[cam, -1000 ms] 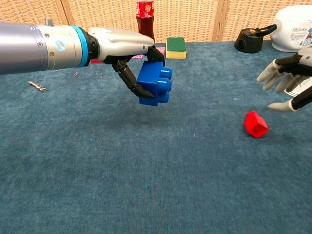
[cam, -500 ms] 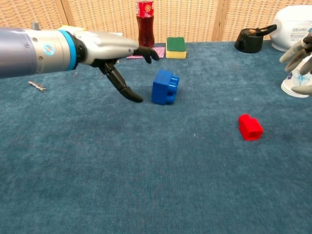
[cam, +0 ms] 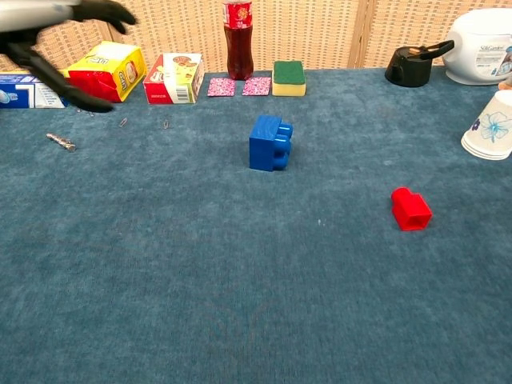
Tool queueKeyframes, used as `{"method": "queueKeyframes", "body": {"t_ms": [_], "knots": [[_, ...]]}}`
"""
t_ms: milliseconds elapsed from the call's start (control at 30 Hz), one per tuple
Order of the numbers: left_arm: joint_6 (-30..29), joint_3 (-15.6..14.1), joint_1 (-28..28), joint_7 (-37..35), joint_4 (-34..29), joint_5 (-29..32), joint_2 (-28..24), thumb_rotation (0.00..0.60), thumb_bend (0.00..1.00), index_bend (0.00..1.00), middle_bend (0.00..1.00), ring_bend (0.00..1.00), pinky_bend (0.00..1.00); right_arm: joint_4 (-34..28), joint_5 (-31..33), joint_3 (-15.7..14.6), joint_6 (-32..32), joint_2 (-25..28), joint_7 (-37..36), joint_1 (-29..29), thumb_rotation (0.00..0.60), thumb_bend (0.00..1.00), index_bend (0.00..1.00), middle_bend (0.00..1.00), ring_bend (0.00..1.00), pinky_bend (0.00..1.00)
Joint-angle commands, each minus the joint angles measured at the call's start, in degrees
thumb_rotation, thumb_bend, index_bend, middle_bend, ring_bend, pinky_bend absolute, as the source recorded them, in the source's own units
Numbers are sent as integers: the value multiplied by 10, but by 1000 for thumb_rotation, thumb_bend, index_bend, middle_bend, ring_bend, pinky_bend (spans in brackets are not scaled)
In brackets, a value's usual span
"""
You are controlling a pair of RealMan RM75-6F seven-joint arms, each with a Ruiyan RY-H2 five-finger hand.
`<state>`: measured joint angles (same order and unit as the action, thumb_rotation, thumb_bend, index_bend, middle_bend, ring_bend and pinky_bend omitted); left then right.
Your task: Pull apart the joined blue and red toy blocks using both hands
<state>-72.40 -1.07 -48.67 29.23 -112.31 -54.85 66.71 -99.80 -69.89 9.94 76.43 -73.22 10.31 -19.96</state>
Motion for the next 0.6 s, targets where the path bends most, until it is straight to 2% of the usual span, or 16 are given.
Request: {"method": "queueKeyframes", "body": {"t_ms": [33, 233, 467, 600], "knots": [[-45, -31, 61, -35, -37, -43, -57, 416, 191, 75, 135, 7, 89, 10, -13, -11, 14, 0, 7, 12, 599, 302, 372, 407, 431, 319], [-105, -70, 150, -84, -36, -123, -93, 414, 192, 75, 135, 7, 89, 14, -39, -25, 36, 6, -2, 34, 599, 303, 374, 408, 431, 319], [-192, -103, 259, -138, 8, -196, -78, 414, 191, 76, 135, 7, 89, 12, -70, -43, 68, 8, 1, 60, 599, 302, 380, 415, 431, 319], [-224, -109, 308, -163, 39, -220, -62, 416, 191, 84, 135, 7, 89, 11, -87, -53, 82, 8, 1, 73, 600, 302, 384, 415, 431, 320]]}}
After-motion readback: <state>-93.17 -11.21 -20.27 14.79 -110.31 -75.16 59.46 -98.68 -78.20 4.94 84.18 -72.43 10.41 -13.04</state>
